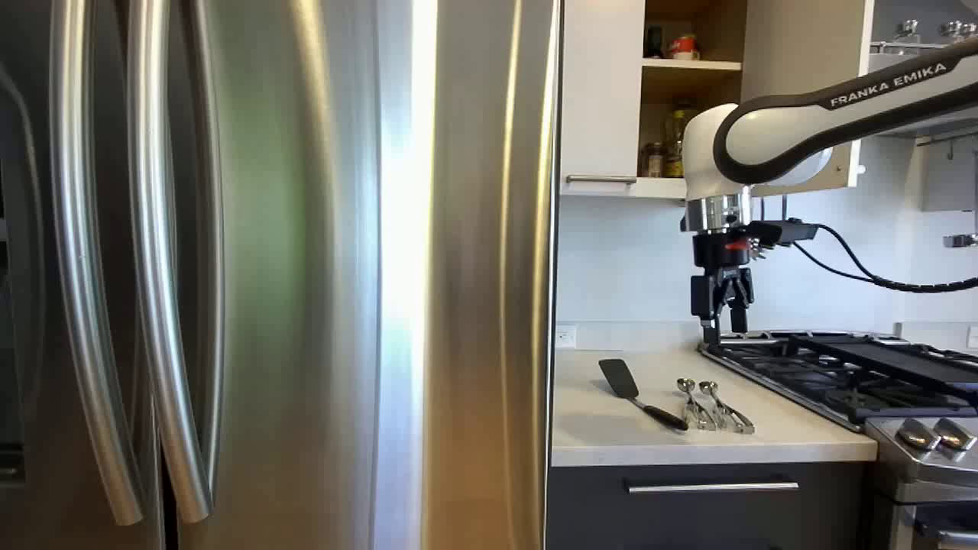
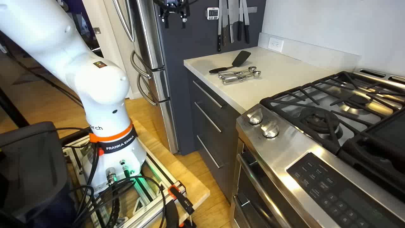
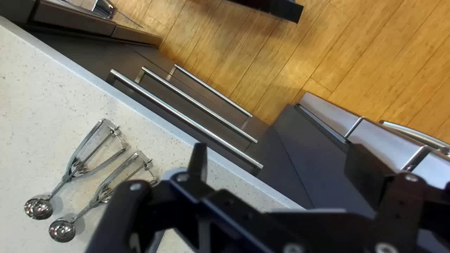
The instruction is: Close the right opened door of the wall cabinet
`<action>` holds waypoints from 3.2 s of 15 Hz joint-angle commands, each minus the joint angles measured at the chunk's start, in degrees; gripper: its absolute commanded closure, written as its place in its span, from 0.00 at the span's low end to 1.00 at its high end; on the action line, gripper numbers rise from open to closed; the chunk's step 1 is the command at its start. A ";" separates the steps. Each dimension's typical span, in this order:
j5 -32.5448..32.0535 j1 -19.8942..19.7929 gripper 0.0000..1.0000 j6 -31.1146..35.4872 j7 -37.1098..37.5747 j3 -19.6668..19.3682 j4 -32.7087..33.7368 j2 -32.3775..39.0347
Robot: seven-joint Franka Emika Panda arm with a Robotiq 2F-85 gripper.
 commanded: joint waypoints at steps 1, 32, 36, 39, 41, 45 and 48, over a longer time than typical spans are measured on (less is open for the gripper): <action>-0.15 0.49 0.00 -0.10 0.17 -0.39 0.12 0.09; 13.07 -11.21 0.00 -5.60 1.66 -16.51 -4.87 -26.04; 12.99 -16.69 0.00 -6.75 4.90 -21.20 -1.88 -29.43; 13.70 -19.95 0.00 -3.87 4.91 -25.99 0.28 -30.36; 13.95 -21.74 0.00 -0.55 5.43 -28.06 1.93 -29.82; 12.85 -22.58 0.00 3.62 4.36 -29.21 1.85 -30.20; 12.98 -22.92 0.00 4.56 4.80 -29.38 1.98 -30.09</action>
